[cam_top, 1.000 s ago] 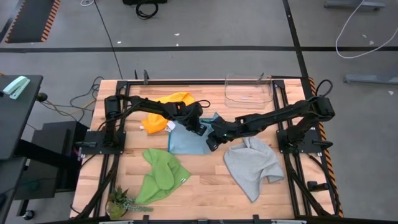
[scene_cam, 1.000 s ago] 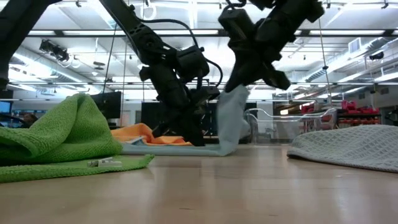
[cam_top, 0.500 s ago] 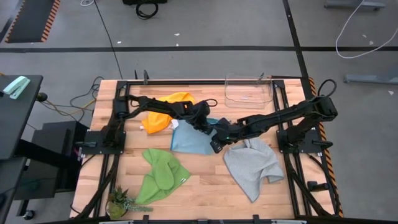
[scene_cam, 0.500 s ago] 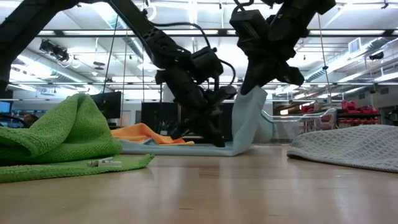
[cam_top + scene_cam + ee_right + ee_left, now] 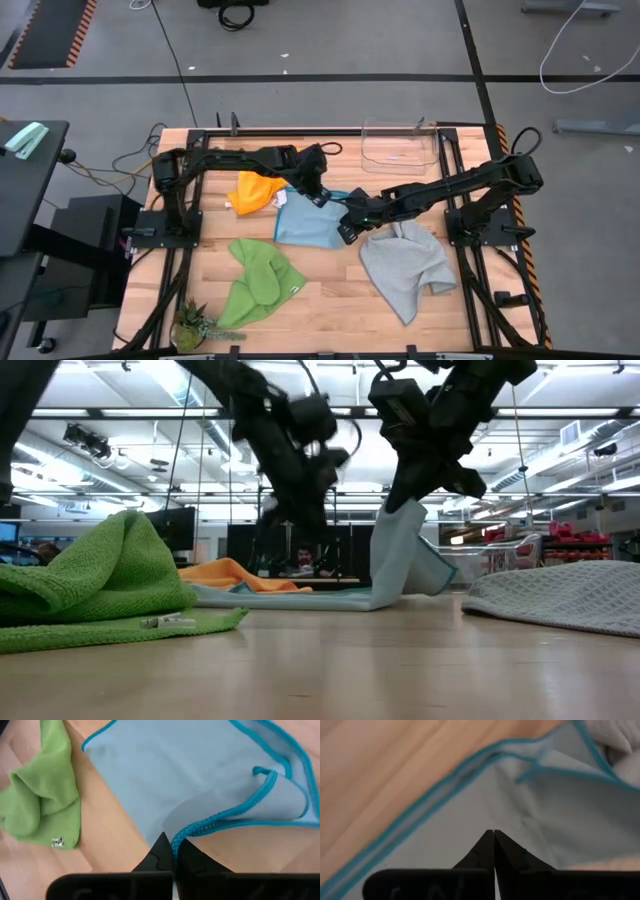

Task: Fold microfiber towels
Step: Fold the blue microfiber cloth

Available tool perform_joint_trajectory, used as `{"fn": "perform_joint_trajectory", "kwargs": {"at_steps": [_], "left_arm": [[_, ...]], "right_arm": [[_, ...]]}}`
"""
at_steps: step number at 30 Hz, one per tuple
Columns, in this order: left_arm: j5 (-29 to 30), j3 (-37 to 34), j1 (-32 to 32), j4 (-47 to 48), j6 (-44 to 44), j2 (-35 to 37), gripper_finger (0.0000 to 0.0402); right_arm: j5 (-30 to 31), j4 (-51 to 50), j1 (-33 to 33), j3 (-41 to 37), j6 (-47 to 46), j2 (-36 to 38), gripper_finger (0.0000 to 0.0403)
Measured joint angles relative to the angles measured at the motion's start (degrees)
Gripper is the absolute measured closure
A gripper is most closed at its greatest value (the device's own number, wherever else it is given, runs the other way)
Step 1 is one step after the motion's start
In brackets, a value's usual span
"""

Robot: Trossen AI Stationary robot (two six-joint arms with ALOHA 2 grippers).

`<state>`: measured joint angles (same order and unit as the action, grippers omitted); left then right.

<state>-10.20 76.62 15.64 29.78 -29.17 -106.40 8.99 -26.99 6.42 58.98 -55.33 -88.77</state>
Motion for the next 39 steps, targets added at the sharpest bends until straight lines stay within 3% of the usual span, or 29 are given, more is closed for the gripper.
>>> {"fn": "perform_joint_trajectory", "kwargs": {"at_steps": [7,20,28,39], "left_arm": [[7.0,-2.8,-2.2,12.6,2.8,10.9,0.0364],[7.7,-18.7,-6.3,11.9,-8.7,28.6,0.039],[7.7,-21.3,-6.3,11.3,-12.5,30.5,0.0381],[7.7,-21.3,-6.3,10.0,-14.5,30.4,0.0387]], "right_arm": [[-1.0,4.1,-2.1,0.0,2.6,0.0,0.0402],[-7.7,11.1,-8.5,0.3,9.1,-0.3,0.0402],[-14.8,14.7,-9.7,1.6,11.9,-6.1,0.0402],[-21.4,12.6,-9.8,17.0,19.4,-19.1,0.0402]]}}
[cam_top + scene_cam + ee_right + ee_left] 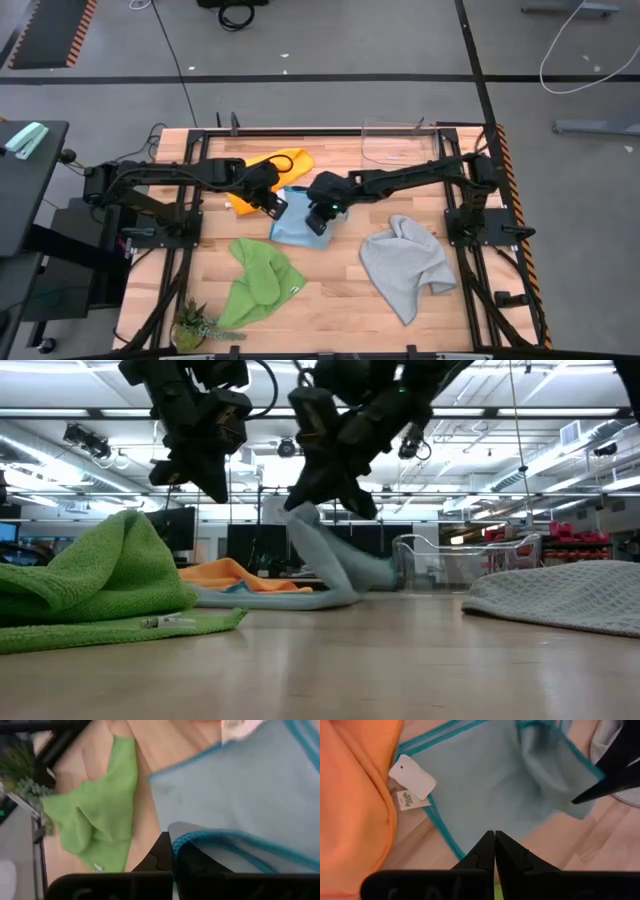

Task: Fold microfiber towels
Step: Fold the blue microfiber cloth

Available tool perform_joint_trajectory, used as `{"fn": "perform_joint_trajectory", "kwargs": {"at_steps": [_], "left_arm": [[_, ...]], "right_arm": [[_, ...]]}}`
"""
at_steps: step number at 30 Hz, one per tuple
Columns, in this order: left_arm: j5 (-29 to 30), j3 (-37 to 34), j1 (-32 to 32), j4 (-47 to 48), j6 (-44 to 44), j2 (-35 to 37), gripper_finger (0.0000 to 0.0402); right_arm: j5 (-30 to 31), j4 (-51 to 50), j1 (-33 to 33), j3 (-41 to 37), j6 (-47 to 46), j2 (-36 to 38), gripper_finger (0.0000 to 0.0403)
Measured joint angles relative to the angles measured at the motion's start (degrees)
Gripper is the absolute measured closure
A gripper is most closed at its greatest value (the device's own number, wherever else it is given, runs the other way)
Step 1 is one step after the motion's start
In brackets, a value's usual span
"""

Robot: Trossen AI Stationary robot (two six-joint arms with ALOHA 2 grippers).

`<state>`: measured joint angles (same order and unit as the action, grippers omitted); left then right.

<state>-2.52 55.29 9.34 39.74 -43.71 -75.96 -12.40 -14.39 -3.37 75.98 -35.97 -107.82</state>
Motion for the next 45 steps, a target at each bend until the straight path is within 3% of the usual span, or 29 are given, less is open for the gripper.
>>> {"fn": "perform_joint_trajectory", "kwargs": {"at_steps": [12,28,38,45], "left_arm": [[0.0,0.0,0.0,0.8,-2.1,0.0,0.0375],[1.6,0.0,0.0,1.0,-3.8,0.0,0.0388],[3.3,-0.5,0.0,1.4,-4.1,0.0,0.0373],[3.4,-5.3,0.0,1.1,-6.8,0.0,0.0385]], "right_arm": [[-4.6,-0.2,-0.4,7.3,2.1,-10.2,0.0402],[-8.5,1.9,-1.5,7.6,4.4,-13.5,0.0402],[-8.5,4.7,-2.4,7.6,8.5,-10.1,0.0367],[-9.0,4.5,-3.8,7.7,9.3,-6.4,0.0343]]}}
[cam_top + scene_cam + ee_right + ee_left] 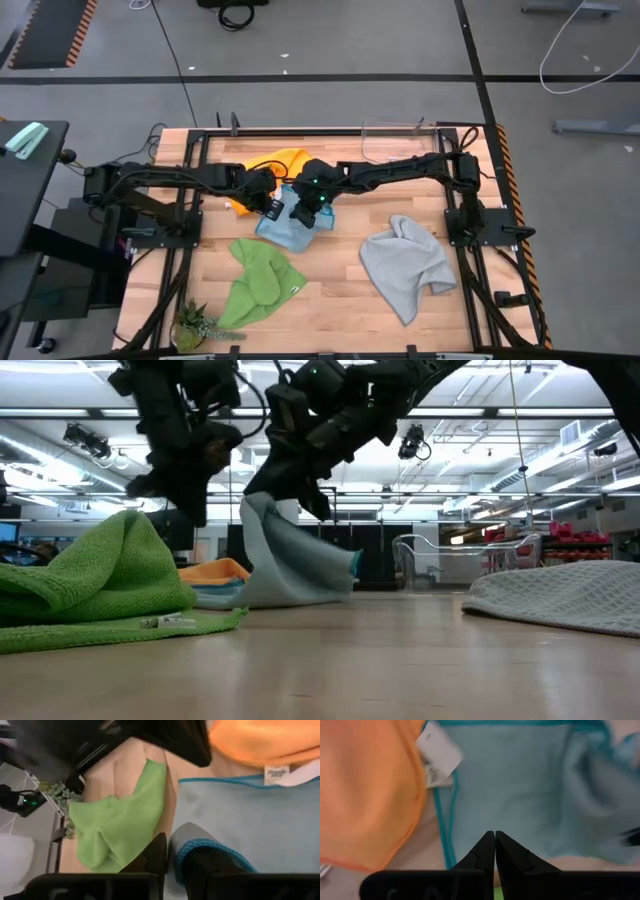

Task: Fold microfiber towels
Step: Fold the blue microfiber cloth

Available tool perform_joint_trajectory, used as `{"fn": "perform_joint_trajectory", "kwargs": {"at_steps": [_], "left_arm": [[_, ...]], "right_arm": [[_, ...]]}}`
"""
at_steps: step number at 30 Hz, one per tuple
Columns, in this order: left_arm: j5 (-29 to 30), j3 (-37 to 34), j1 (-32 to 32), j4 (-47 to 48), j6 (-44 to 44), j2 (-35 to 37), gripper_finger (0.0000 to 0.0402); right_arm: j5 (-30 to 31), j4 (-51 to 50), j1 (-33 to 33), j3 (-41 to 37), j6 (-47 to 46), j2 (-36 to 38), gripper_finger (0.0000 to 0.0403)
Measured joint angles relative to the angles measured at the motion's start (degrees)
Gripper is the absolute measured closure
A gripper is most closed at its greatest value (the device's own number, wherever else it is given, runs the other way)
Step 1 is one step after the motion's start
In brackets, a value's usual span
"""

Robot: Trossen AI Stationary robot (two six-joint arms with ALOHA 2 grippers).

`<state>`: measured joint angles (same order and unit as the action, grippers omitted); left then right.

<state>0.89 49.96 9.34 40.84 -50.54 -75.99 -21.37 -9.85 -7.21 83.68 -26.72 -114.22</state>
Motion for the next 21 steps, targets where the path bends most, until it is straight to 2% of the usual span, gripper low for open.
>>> {"fn": "perform_joint_trajectory", "kwargs": {"at_steps": [10,14,21], "left_arm": [[-0.1,-5.8,-3.1,-3.4,-8.0,0.0,0.0383],[0.0,-7.2,-3.6,-3.7,-11.0,0.0,0.0384],[-0.1,-7.3,-5.7,-9.4,-12.3,0.0,0.0392]], "right_arm": [[-1.8,2.9,-0.8,-0.1,-1.6,-2.3,0.0313],[-2.4,7.5,-1.0,-0.1,-2.4,-2.2,0.0312],[-3.8,8.0,-2.3,-0.1,-3.7,-2.2,0.0313]]}}
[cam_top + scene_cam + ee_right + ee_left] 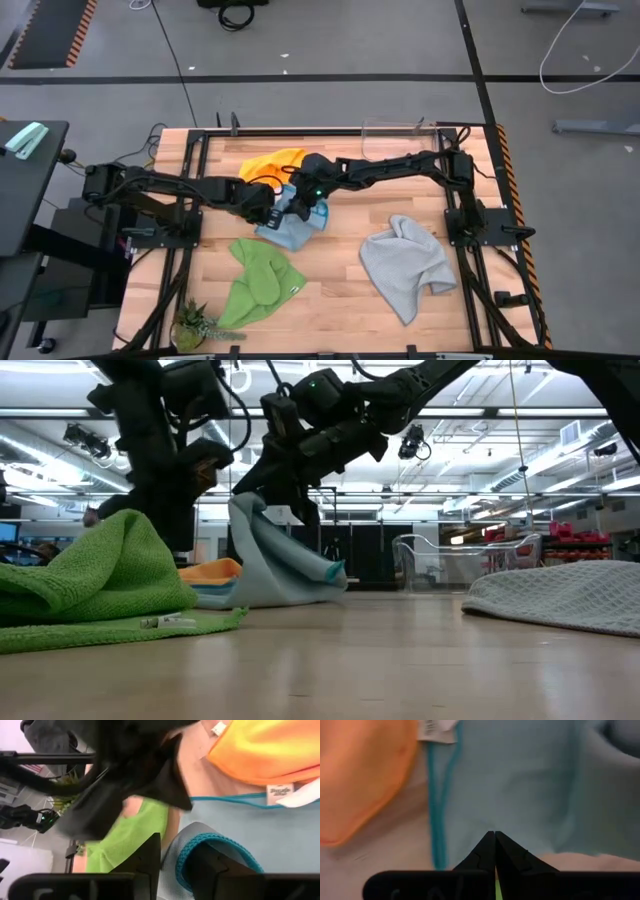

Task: Fold microfiber towels
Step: Fold the blue microfiber cloth

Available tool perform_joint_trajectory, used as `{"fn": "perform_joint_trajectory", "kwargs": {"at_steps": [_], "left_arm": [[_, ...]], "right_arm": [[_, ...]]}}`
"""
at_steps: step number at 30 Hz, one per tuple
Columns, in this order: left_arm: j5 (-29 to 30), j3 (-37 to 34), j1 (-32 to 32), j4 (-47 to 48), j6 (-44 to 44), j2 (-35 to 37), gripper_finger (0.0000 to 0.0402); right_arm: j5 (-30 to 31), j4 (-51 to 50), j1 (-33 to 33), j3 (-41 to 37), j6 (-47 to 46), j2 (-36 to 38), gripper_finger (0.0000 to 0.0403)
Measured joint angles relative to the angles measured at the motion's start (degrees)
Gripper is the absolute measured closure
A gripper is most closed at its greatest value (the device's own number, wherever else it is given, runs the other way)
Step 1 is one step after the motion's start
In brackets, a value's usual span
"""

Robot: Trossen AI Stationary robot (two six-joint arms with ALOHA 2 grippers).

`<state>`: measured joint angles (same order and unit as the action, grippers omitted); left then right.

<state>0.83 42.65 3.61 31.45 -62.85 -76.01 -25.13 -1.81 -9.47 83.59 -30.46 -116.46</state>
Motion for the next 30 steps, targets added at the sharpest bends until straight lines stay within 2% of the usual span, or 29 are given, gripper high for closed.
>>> {"fn": "perform_joint_trajectory", "kwargs": {"at_steps": [9,15,21,23,30], "left_arm": [[0.0,0.0,-2.5,-1.6,-2.9,0.0,0.0381],[-0.6,2.9,-9.6,-4.5,-6.0,0.0,0.0396],[5.1,6.4,-15.7,-9.9,-5.4,-1.5,0.039],[7.2,7.4,-16.3,-12.2,-5.2,-3.7,0.0391],[8.5,12.1,-15.5,-13.7,0.7,-15.2,0.0393]], "right_arm": [[1.8,-2.0,-0.2,-0.1,-2.8,-1.2,0.0313],[1.4,-0.4,-1.1,0.0,-3.0,-1.1,0.0313],[1.1,0.2,-1.6,0.0,-2.7,-1.1,0.0314],[0.4,0.7,-1.9,0.0,-3.0,-1.1,0.0314],[-0.5,1.0,-1.9,0.0,-3.0,-1.1,0.0314]]}}
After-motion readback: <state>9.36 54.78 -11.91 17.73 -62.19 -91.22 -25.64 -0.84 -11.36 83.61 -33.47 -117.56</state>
